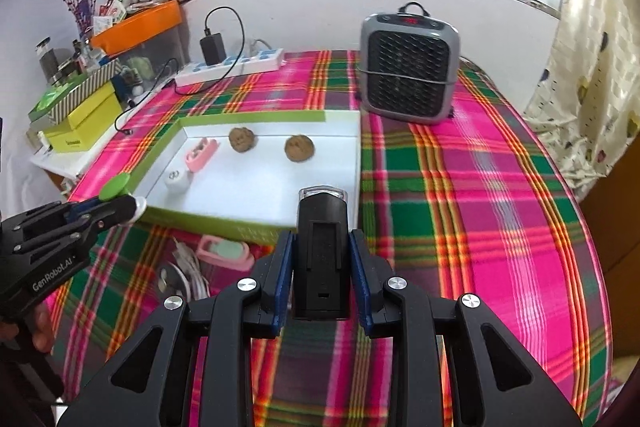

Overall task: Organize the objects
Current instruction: 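Carry the black cylinder and green-capped object over the white tray with both grippers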

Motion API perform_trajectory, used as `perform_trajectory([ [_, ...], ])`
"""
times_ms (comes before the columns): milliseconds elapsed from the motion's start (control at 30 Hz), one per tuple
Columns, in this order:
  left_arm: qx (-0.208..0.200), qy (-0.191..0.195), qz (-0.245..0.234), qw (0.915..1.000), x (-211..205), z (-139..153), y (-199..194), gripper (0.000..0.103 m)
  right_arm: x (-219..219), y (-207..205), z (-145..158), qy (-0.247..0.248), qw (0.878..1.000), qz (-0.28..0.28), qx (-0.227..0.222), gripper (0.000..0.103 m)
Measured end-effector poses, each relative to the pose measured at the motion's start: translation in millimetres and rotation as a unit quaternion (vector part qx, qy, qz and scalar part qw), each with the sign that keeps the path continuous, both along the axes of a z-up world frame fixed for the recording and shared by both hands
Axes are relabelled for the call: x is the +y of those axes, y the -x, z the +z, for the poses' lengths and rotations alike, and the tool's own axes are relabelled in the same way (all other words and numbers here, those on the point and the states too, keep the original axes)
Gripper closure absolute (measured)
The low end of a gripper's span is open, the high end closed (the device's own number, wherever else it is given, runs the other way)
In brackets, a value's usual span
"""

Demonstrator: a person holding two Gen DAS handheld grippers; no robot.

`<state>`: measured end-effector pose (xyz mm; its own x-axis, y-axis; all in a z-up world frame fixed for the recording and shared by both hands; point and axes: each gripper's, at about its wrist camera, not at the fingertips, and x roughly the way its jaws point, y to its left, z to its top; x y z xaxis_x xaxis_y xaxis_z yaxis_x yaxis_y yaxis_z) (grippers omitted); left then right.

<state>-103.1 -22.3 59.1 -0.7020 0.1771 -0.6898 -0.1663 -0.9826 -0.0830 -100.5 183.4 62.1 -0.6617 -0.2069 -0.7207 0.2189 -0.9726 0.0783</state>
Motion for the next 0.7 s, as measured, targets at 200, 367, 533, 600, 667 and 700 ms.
perform_trajectory([
  [200,-0.006,-0.003,-0.008,0.9999,4.0,0.3,20.7,0.088,-8.5,22.6,3.1,0.009,1.0,0.013,-0.008,0.074],
  [367,-0.018,-0.007,-0.015,0.9997,7.9,-4.7,39.6,0.088,-14.1,44.9,1.0,0.015,1.0,0.015,-0.021,0.074],
  [533,-0.027,-0.008,-0.02,0.9994,11.2,-10.2,57.7,0.088,-20.7,61.7,-5.7,0.007,0.999,0.017,-0.032,0.074],
  [600,-0.03,-0.006,-0.02,0.9994,11.9,-12.6,63.8,0.088,-20.8,69.1,-9.8,0.006,0.999,0.015,-0.039,0.074],
  [667,-0.033,-0.006,-0.02,0.9992,12.6,-15.2,70.4,0.088,-20.1,76.9,-14.5,0.009,0.999,0.015,-0.048,0.074],
  [700,-0.034,-0.006,-0.021,0.9992,13.2,-16.3,72.7,0.088,-20.0,80.6,-17.2,0.011,0.998,0.014,-0.052,0.074],
])
